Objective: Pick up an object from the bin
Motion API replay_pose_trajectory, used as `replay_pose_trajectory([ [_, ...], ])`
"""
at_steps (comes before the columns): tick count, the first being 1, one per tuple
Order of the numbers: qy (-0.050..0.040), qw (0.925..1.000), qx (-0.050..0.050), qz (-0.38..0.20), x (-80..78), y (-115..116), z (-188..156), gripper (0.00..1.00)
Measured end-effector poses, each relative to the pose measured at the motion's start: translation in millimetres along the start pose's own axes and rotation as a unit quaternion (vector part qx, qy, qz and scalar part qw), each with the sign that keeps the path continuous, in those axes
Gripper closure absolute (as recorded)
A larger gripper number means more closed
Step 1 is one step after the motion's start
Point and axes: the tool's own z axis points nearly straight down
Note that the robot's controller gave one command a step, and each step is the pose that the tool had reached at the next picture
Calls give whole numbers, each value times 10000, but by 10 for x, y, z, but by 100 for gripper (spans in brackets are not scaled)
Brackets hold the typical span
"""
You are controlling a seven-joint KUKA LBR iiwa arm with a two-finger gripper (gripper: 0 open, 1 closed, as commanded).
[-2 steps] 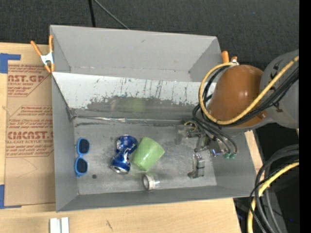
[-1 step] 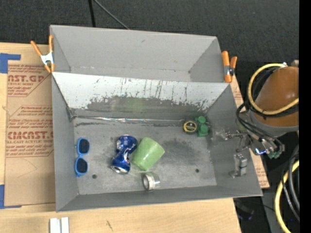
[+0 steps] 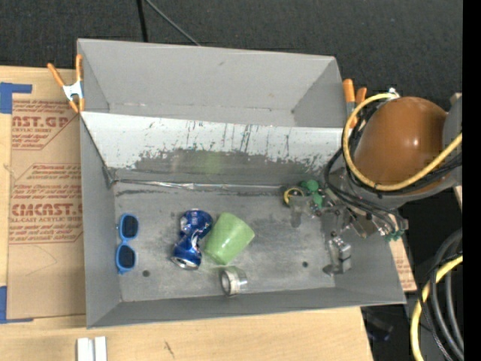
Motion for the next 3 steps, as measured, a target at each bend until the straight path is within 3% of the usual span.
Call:
replay_pose_trajectory([
  [1,-4,9988,1,-480,-405,559,-184,0],
  [2,22,9956,-11,-937,-573,965,233,0],
  [3,3,9940,5,-1091,-908,819,586,0],
])
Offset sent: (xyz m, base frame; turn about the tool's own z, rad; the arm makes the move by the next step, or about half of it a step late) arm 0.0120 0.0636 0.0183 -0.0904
